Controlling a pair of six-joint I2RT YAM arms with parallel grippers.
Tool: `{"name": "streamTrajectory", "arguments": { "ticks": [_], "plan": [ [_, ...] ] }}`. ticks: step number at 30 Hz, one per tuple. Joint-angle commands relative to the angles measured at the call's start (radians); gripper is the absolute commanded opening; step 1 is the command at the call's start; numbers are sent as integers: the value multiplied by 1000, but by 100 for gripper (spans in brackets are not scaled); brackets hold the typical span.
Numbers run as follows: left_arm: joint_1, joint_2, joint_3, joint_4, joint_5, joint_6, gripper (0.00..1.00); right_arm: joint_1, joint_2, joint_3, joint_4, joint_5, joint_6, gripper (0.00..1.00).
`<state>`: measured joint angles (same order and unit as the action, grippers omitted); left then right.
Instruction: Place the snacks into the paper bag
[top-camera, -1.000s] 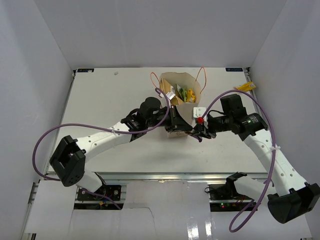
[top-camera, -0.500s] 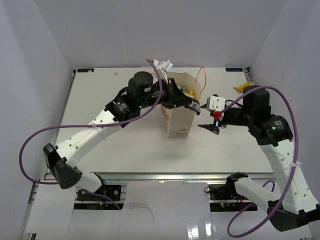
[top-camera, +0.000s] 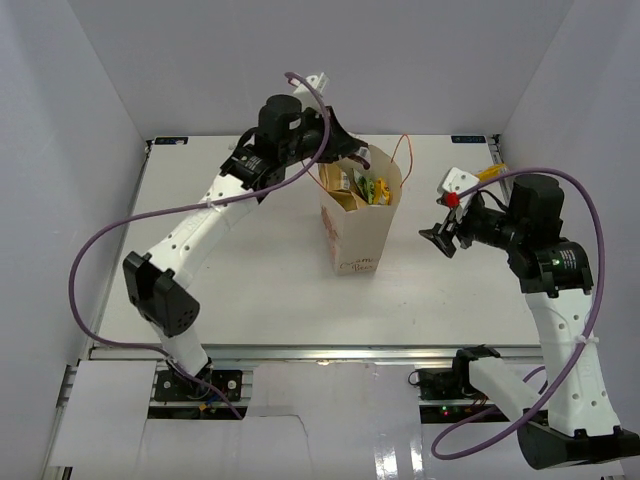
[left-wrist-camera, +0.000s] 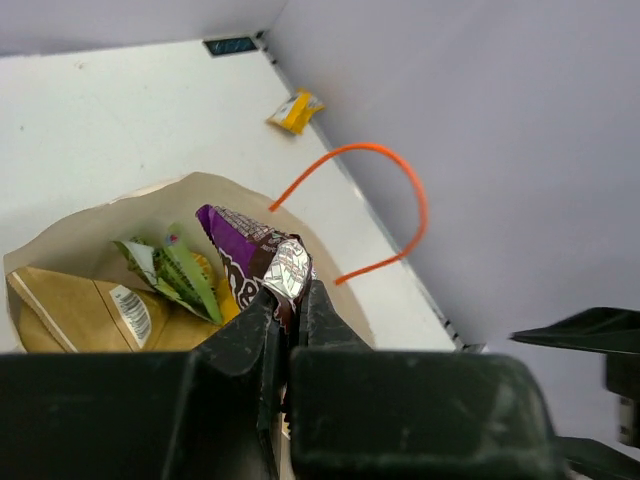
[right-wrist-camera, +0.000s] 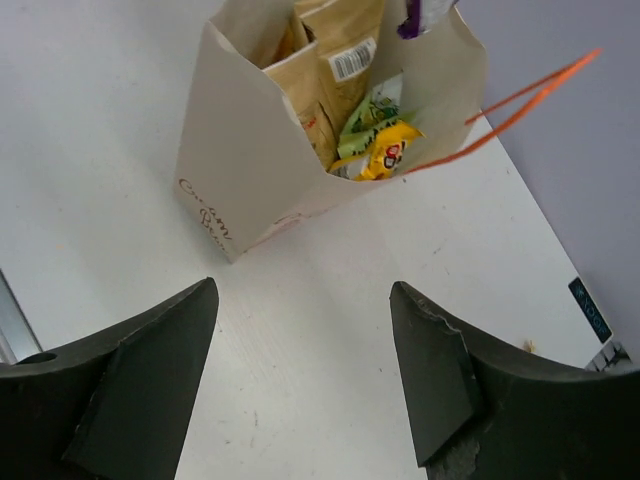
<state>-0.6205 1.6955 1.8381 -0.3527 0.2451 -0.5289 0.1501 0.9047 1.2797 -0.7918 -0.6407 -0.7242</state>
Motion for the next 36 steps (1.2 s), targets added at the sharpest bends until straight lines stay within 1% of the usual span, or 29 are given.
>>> {"name": "streamTrajectory", "arguments": {
  "ticks": [1, 4, 5, 6, 7, 8, 9, 10, 12, 15, 18, 19, 20, 21, 22, 23, 24, 25, 26, 27, 28, 29, 30, 31, 32, 33, 34, 35, 36],
  "plan": [
    [-7, 56, 73, -54, -16, 59, 0, -32, -10, -5, 81, 58, 95, 76],
    [-7, 102, 93, -69, -32, 70, 4, -58, 3, -10, 91, 100, 135, 79],
    [-7, 111, 96, -75, -35, 70, 9, -67, 10, -13, 98, 113, 143, 80],
    [-7, 119, 96, -80, -38, 67, 17, -73, 14, -16, 104, 127, 155, 82],
    [-7, 133, 95, -86, -38, 66, 29, -78, 25, -19, 112, 156, 179, 83],
    [-5, 139, 95, -91, -32, 63, 55, -87, 31, -22, 124, 170, 192, 87],
    [-7, 145, 96, -94, -29, 55, 65, -90, 51, -26, 128, 182, 203, 88],
    [-7, 153, 108, -92, -27, 52, 72, -102, 63, -28, 129, 205, 230, 88],
    [-7, 158, 153, -92, -14, 50, 82, -110, 107, -33, 137, 254, 300, 92],
    [-8, 161, 208, -91, 9, 52, 87, -133, 181, -29, 152, 303, 388, 92],
    [-7, 121, 245, -86, 22, 61, 87, -138, 267, -13, 184, 412, 531, 92],
    [-7, 101, 240, -81, 22, 73, 87, -138, 290, -3, 198, 502, 573, 91],
    [-8, 48, 212, -75, 19, 82, 87, -138, 312, 0, 213, 557, 665, 91],
    [-7, 12, 182, -51, 11, 92, 88, -138, 360, 4, 244, 619, 707, 91],
    [-7, -26, 144, -33, -7, 119, 91, -138, 390, 9, 258, 745, 747, 91],
    [-7, -69, 50, -17, -19, 136, 93, -138, 419, 18, 275, 798, 772, 92],
    [-7, -168, -8, 15, -39, 151, 96, -139, 487, 29, 290, 852, 808, 92],
    [-7, -224, -69, 32, -91, 167, 98, -138, 529, 42, 314, 948, 822, 92],
    [-7, -279, -133, 44, -121, 191, 98, -152, 569, 87, 321, 990, 835, 93],
    [-5, -393, -269, 63, -148, 199, 98, -170, 667, 117, 322, 1056, 854, 94],
    [-4, -451, -337, 69, -211, 202, 98, -178, 722, 154, 324, 1091, 870, 95],
    [-1, -508, -403, 66, -230, 190, 98, -182, 828, 234, 321, 1121, 881, 95],
    [2, -611, -525, 57, -274, 172, 98, -188, 879, 275, 319, 1169, 894, 96],
    [7, -658, -581, 43, -305, 146, 98, -191, 931, 318, 321, 1184, 904, 96],
    [8, -703, -629, 29, -308, 91, 98, -196, 1027, 360, 319, 1199, 916, 96],
    [8, -741, -714, -7, -311, 57, 98, -199, 1069, 436, 316, 1213, 946, 96],
    [10, -807, -752, -28, -316, 22, 98, -205, 1109, 475, 309, 1223, 965, 96],
    [10, -835, -787, -52, -320, -40, 98, -207, 1178, 510, 293, 1234, 980, 96],
    [10, -861, -845, -57, -319, -64, 98, -207, 1206, 574, 287, 1246, 996, 96]
  ]
}}
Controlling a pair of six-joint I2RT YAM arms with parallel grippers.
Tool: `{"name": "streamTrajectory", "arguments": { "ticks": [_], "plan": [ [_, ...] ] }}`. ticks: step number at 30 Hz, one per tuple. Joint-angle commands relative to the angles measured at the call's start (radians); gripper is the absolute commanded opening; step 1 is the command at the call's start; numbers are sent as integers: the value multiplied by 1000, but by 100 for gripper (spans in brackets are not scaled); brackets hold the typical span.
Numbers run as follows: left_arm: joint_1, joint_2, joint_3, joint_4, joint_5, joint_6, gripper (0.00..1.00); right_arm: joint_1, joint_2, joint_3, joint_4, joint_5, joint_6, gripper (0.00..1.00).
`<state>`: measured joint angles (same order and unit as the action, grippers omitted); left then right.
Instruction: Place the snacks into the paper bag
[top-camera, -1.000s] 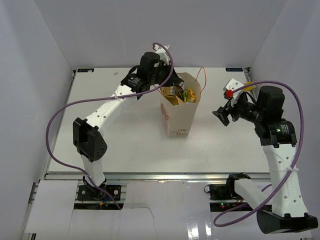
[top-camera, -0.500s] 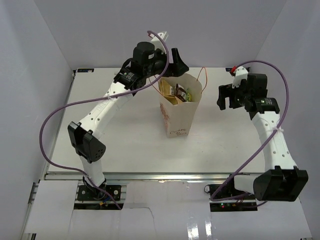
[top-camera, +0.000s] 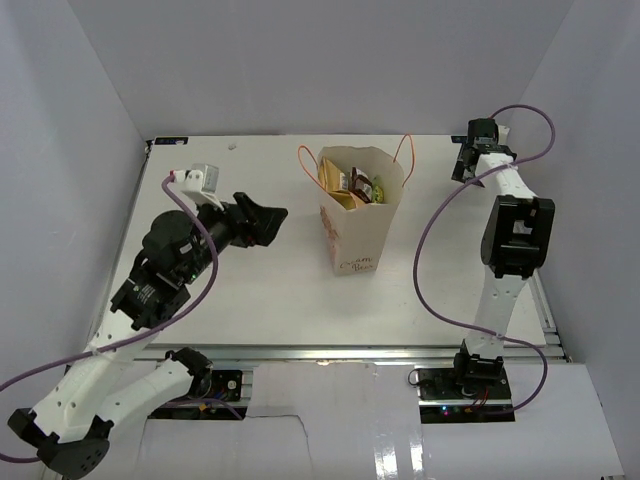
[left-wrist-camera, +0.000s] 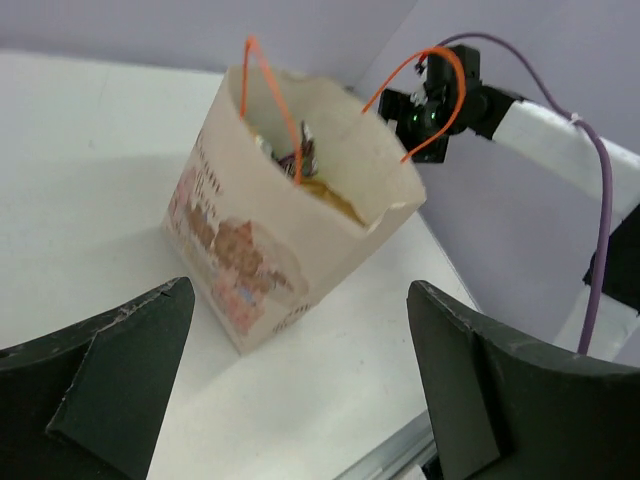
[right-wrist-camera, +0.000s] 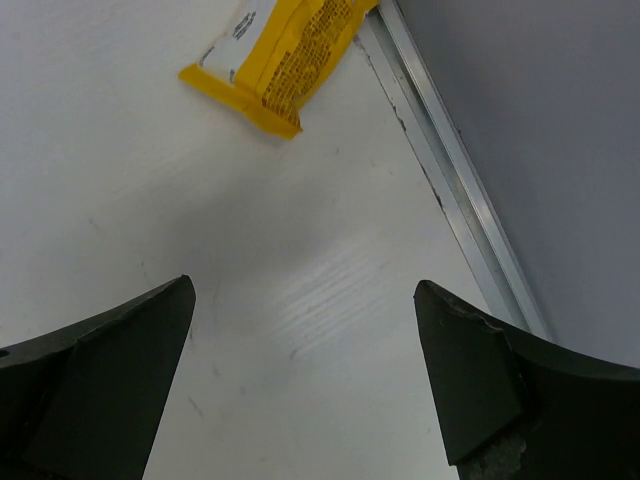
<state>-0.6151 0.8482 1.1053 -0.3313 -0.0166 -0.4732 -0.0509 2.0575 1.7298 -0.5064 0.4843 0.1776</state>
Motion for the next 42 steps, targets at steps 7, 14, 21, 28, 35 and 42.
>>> {"name": "streamTrajectory", "arguments": {
  "ticks": [7, 14, 21, 28, 35, 42],
  "plan": [
    [5, 10, -131, -110, -45, -128, 98, -9, 202, 269, 2, 195, 172, 97],
    [5, 144, -85, -75, 17, -111, 98, -33, 254, 301, 19, 129, 283, 96],
    [5, 203, -71, -35, 60, -168, 98, -67, 348, 372, 57, 157, 273, 94],
    [5, 190, -99, -6, 46, -278, 98, -104, 415, 382, 170, 54, 263, 86],
    [5, 169, -87, -18, 46, -327, 98, -115, 458, 360, 174, -91, 298, 66],
    [3, 78, -143, -18, 49, -380, 98, -121, 438, 274, 213, -173, 278, 34]
  ]
}}
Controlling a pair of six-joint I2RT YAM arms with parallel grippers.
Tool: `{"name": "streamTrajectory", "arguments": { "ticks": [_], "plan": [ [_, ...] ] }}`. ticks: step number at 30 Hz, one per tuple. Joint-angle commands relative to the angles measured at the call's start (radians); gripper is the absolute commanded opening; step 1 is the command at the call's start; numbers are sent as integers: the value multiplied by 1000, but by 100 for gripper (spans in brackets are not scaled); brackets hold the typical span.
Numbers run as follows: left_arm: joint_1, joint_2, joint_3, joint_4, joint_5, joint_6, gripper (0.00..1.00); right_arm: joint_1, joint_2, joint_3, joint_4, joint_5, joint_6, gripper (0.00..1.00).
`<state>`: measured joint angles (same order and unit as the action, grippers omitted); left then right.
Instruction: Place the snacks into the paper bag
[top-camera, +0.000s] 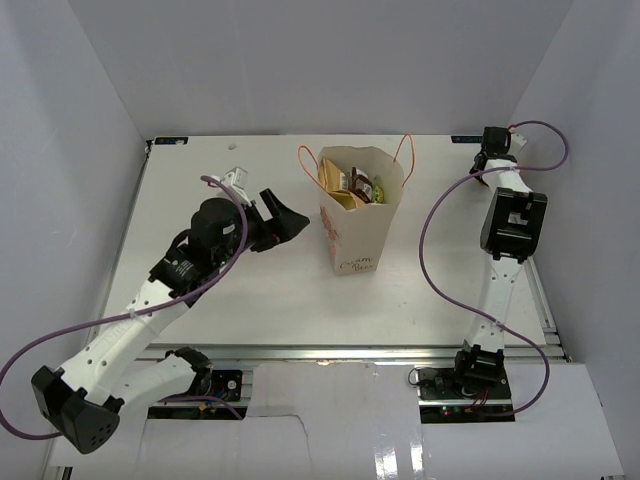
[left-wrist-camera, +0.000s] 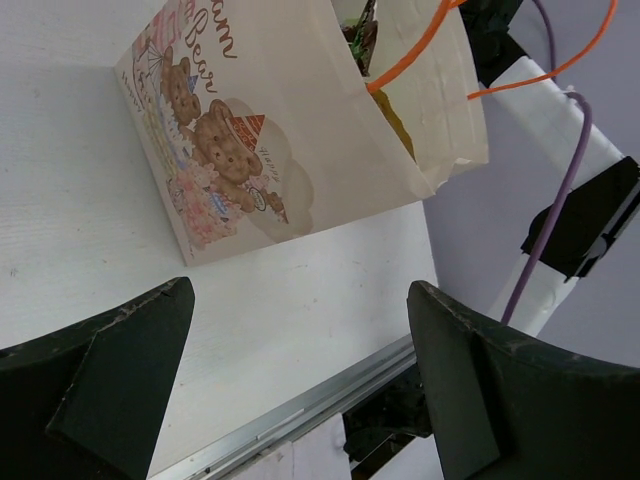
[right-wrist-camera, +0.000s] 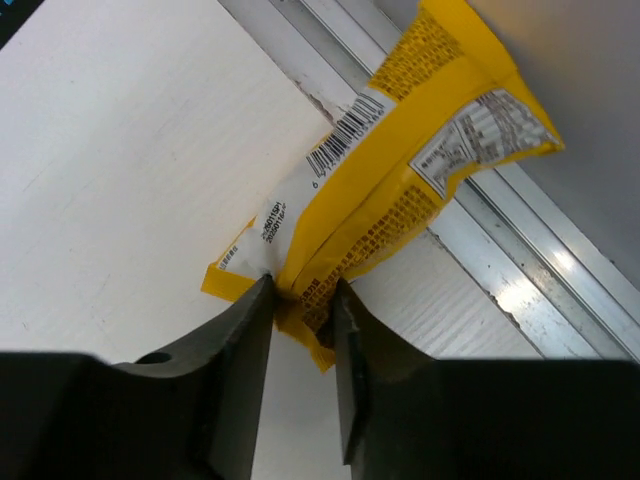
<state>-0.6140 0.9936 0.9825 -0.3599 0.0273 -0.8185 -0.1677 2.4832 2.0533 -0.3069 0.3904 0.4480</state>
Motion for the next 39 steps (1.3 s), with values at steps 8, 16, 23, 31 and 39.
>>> {"name": "streamTrajectory", "arguments": {
  "ticks": [8, 16, 23, 31, 39],
  "plan": [
    [2, -153, -74, 4, 3, -60, 98, 3, -167, -373, 179, -266, -110, 8],
    [2, -144, -114, 64, 62, -36, 98, 7, -616, -817, 371, -720, -552, 8],
    [2, -112, -130, 142, 108, 25, 98, 7, -1033, -957, 313, -966, -793, 8],
    [2, -101, -137, 185, 128, 96, 98, 117, -1121, -515, 63, -1156, -854, 8],
    [2, -131, -149, 167, 120, 150, 98, 519, -1064, -265, -205, -963, -1161, 8]
  ]
}}
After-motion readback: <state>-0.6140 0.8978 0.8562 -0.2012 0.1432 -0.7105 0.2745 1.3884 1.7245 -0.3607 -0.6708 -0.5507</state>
